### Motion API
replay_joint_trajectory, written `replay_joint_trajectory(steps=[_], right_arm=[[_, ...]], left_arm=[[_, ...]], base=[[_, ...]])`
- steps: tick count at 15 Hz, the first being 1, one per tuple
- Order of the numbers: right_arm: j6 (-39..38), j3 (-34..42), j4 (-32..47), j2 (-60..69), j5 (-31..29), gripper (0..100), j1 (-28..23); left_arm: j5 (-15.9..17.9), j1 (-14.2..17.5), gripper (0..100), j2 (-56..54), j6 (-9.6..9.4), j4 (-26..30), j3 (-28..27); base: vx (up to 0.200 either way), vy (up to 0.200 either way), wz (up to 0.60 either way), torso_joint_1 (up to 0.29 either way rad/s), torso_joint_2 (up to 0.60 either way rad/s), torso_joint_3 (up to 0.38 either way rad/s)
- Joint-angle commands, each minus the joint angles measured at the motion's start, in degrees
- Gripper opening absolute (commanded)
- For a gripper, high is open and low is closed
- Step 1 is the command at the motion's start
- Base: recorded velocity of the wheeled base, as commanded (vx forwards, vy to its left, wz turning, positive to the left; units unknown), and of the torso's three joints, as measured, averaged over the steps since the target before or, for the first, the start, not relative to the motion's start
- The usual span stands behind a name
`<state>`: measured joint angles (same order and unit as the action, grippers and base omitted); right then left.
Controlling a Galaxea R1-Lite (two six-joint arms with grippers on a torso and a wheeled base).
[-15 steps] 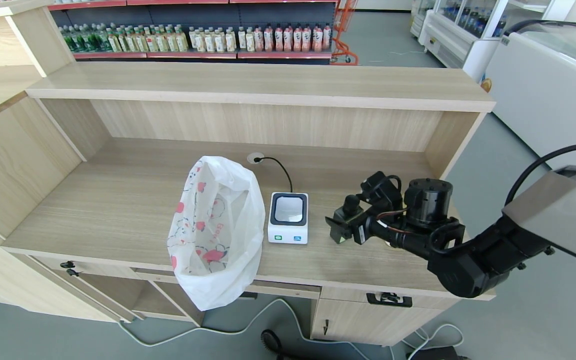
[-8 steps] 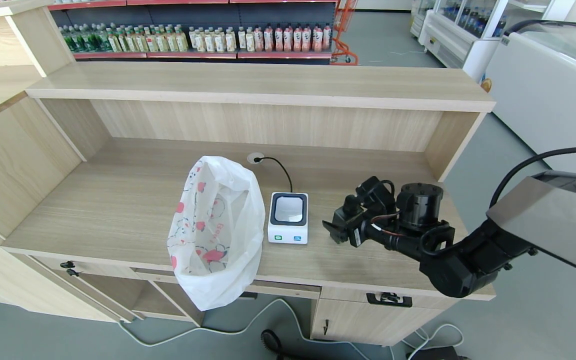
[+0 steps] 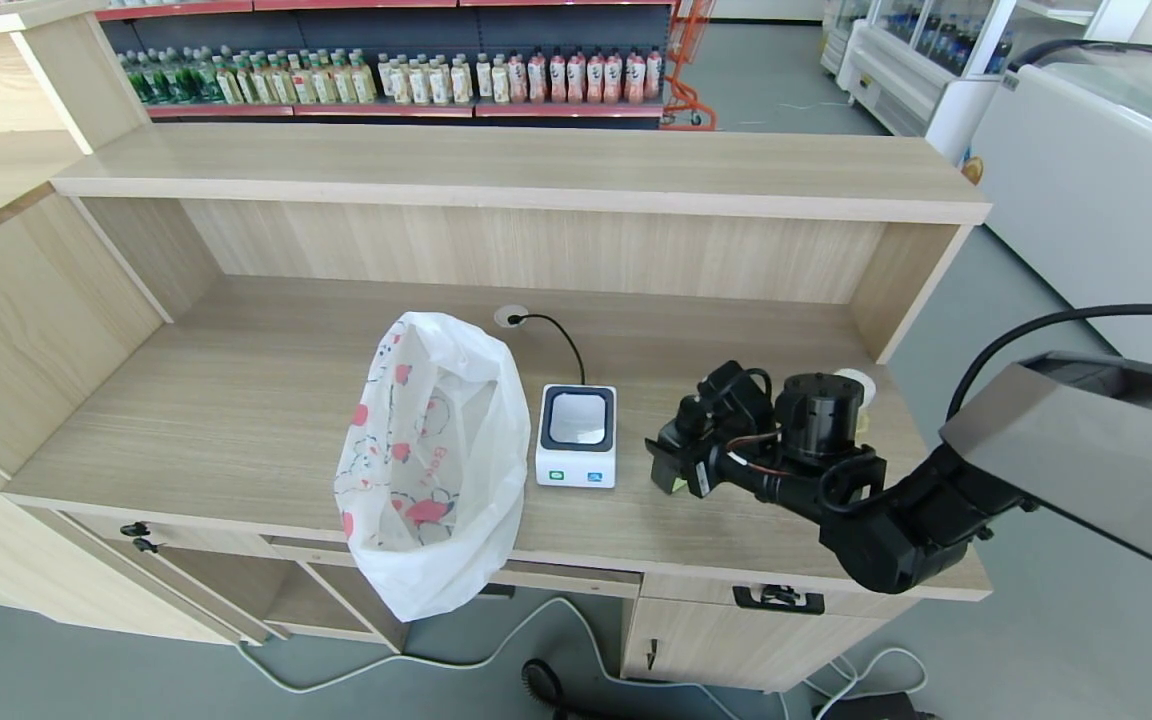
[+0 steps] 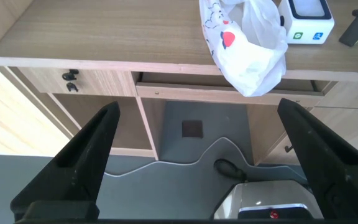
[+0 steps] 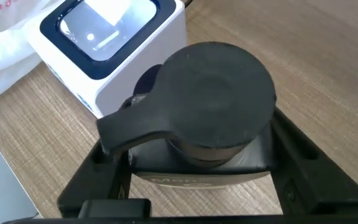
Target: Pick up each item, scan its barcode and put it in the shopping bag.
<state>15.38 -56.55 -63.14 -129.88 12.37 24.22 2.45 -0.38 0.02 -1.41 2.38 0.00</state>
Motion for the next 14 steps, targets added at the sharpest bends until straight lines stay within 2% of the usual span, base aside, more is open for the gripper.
replay_joint_trajectory(steps=[1,5,8,11,14], right_arm=[[-0.1,0.0,-0.5,0.0,0.0,0,-0.1],[-2.0,0.4,-1.9,5.2,0.1,0,-0.1],[-11.2,3.3,-1.9,11.1,0.1,0,-0.3],[-16.8,2.8,-5.3,16.1,8.6,0,-2.3],[-17.3,0.2,-4.6,27.1,17.8,0,-2.4]], left_arm=[[0.0,0.0,100,0.0,0.01,-0.1,0.0],[0.0,0.0,100,0.0,0.01,0.0,0.0],[0.0,0.0,100,0.0,0.01,0.0,0.0],[0.0,-0.1,100,0.0,0.01,0.0,0.0],[0.0,0.0,100,0.0,0.01,0.0,0.0]], base=[[0.0,0.0,0.0,0.0,0.0,0.0],[0.0,0.0,0.0,0.0,0.0,0.0],[0.0,0.0,0.0,0.0,0.0,0.0],[0.0,0.0,0.0,0.0,0.0,0.0],[0.0,0.0,0.0,0.0,0.0,0.0]])
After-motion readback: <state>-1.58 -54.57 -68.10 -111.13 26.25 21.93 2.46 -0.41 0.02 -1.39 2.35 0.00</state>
